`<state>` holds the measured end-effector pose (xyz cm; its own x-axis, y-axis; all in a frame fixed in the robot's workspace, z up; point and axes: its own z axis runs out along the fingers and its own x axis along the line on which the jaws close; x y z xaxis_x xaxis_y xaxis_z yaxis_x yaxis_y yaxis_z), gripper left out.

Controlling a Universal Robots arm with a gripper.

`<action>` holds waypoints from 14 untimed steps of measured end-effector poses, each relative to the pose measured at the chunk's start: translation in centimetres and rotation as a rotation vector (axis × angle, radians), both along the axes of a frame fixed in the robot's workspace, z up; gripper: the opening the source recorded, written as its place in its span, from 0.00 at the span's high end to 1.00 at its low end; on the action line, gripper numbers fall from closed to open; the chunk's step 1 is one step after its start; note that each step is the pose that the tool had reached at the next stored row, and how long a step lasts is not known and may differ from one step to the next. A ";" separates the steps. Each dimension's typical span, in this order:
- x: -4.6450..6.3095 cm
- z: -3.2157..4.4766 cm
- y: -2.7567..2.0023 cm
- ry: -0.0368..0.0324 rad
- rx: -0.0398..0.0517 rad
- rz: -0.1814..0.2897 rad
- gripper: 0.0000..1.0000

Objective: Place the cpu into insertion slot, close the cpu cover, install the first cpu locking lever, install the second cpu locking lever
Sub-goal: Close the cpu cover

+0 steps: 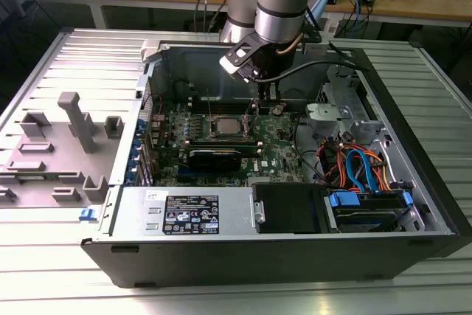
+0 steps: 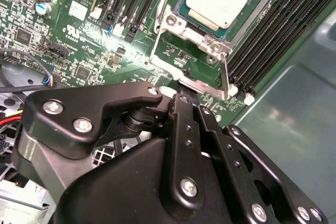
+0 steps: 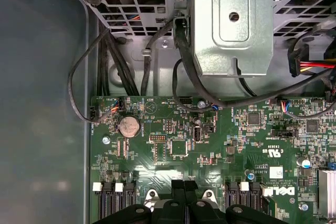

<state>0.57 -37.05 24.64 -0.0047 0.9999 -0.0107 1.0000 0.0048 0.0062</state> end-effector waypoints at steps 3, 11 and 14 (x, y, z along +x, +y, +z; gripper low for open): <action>-0.3 0.00 0.00 0.0000 0.0000 0.000 0.89; -0.6 0.00 0.00 0.0000 0.0000 0.000 0.89; -0.8 0.00 0.00 0.0000 0.0000 0.000 0.89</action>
